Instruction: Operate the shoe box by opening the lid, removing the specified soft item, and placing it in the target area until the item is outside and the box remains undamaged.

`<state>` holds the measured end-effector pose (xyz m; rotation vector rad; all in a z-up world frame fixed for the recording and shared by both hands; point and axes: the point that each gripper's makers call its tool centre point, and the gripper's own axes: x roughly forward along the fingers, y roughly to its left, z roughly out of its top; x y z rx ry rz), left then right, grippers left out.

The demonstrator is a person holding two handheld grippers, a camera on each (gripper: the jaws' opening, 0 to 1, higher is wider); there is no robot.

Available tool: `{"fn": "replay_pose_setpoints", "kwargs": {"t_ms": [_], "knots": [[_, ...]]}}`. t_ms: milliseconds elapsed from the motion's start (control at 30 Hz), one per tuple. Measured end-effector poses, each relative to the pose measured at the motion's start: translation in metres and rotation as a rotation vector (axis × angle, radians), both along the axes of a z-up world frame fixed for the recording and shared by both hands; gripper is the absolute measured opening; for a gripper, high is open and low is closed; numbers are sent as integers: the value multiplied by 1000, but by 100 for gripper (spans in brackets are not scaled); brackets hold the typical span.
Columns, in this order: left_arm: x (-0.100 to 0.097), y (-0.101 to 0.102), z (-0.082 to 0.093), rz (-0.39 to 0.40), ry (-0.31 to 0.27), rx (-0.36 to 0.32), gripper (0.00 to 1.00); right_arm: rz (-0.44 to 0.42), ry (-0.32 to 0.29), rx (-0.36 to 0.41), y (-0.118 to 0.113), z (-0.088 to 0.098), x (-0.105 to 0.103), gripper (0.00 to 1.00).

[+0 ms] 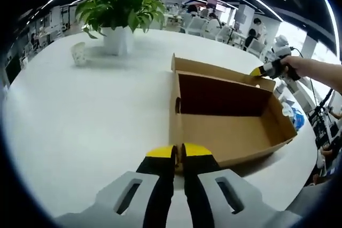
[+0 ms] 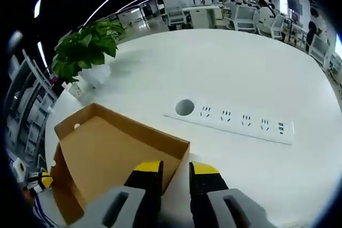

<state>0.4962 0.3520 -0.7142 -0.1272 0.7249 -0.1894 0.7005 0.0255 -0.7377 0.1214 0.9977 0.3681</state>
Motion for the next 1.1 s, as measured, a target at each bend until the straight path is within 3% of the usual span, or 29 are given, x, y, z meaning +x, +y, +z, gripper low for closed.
{"fn": "replay_pose_setpoints", "kwargs": {"t_ms": [267, 467, 1100], "knots": [[1, 1, -1, -3, -1, 6, 3, -18, 39, -17, 4, -7, -6, 5], [2, 2, -2, -4, 1, 9, 3, -14, 20, -54, 3, -5, -7, 3], [2, 0, -3, -10, 5, 6, 3, -57, -31, -64, 0, 17, -1, 0]]}}
